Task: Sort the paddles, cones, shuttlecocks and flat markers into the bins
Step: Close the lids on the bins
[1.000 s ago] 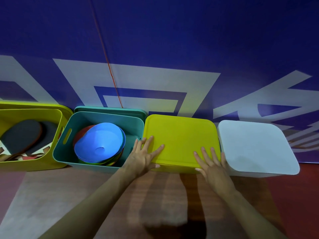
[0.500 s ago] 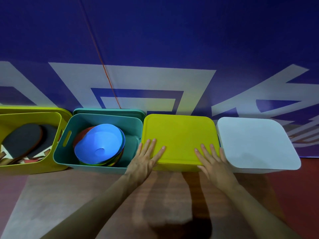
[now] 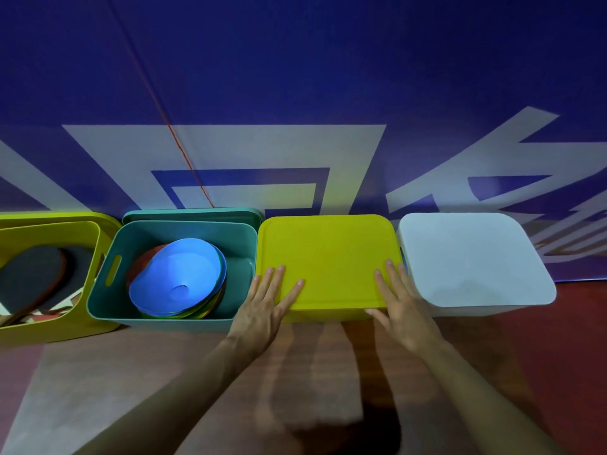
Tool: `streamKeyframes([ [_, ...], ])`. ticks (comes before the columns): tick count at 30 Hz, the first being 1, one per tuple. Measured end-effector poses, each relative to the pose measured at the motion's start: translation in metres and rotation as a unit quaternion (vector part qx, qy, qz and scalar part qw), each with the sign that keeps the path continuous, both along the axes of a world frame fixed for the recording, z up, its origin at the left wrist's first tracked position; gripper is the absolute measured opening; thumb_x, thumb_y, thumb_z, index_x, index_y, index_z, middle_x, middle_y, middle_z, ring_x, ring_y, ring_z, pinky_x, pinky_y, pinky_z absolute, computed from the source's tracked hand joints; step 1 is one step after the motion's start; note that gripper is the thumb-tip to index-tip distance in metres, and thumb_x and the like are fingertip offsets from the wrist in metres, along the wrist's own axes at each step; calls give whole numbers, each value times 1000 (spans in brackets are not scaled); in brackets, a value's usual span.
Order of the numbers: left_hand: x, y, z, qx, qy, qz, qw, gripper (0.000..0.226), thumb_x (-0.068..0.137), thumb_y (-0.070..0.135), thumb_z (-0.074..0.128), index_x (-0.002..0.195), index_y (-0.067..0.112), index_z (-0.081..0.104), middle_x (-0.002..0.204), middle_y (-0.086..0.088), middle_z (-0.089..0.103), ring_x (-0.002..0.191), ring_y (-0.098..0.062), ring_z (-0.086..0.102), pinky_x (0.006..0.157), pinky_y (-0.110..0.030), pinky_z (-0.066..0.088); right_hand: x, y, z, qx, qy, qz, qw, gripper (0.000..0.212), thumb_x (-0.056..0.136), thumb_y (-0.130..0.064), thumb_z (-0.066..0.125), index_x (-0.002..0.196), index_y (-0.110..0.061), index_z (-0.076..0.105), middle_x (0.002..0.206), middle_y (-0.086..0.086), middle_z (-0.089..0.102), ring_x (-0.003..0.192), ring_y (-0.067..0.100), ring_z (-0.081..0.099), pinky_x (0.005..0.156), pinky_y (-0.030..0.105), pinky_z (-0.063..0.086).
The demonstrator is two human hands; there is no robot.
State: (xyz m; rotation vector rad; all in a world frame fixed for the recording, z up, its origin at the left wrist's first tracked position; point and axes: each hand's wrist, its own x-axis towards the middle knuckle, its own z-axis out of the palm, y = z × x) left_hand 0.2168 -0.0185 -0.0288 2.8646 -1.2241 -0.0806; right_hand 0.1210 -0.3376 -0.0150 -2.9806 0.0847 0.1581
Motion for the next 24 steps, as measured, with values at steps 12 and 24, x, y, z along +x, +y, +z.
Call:
streamKeyframes([
  [12, 8, -12, 9, 38, -12, -18, 999, 91, 87, 46, 68, 156, 40, 9, 157, -27, 26, 141, -51, 31, 108, -65, 32, -8, -32, 8, 152, 49, -74, 984, 102, 82, -53, 73, 158, -19, 14, 167, 0, 3, 150, 22, 22, 118, 40, 32],
  [24, 1, -29, 28, 81, 63, 27, 994, 87, 104, 24, 44, 141, 59, -27, 164, -11, -15, 149, -40, -15, 109, -78, 9, 0, -40, 20, 184, 110, -83, 973, 96, 79, -81, 29, 158, -30, 14, 161, 13, 27, 146, 29, 32, 114, 37, 32],
])
